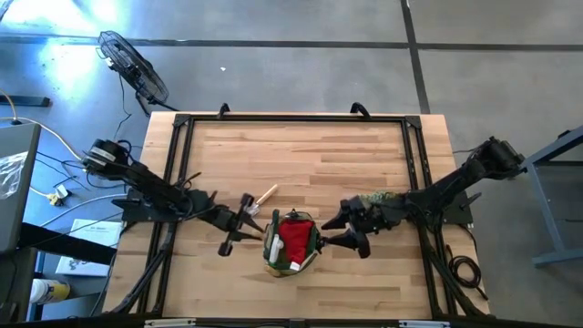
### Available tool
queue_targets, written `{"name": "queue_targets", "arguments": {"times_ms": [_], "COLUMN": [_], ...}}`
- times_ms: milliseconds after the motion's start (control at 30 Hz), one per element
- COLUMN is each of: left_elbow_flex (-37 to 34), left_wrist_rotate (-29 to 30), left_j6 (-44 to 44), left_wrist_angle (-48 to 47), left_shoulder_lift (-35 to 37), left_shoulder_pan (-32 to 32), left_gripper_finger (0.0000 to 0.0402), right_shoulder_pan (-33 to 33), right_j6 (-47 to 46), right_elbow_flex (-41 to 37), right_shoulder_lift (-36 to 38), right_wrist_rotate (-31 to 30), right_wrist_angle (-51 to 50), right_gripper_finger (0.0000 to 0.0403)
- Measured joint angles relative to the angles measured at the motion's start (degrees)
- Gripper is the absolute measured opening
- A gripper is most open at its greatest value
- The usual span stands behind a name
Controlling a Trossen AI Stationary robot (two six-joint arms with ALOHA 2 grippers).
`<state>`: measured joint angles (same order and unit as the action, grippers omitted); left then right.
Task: Pick & Place Garden tools in Gardening bag
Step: Put the top brown trowel into the gardening bag
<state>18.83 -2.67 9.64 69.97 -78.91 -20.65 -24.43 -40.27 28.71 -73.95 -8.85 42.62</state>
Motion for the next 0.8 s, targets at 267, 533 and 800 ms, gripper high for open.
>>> {"name": "queue_targets", "arguments": {"times_ms": [267,533,800], "left_elbow_flex": [0.0,0.0,0.0], "left_wrist_rotate": [1.2,4.3,4.3], "left_j6": [0.3,-0.7,-0.7], "left_wrist_angle": [-2.3,-6.9,-7.5], "left_shoulder_lift": [-0.1,-0.1,-0.1], "left_shoulder_pan": [0.1,0.1,0.1], "left_gripper_finger": [0.0063,0.0063,0.0063], "right_shoulder_pan": [-2.0,-2.4,-2.2], "right_j6": [0.0,0.0,0.8], "right_elbow_flex": [0.0,0.0,0.0], "right_shoulder_lift": [0.0,0.0,0.0], "right_wrist_rotate": [-0.1,-0.2,-0.3], "right_wrist_angle": [-0.3,-0.5,-0.8], "right_gripper_finger": [0.0256,0.0256,0.0256]}}
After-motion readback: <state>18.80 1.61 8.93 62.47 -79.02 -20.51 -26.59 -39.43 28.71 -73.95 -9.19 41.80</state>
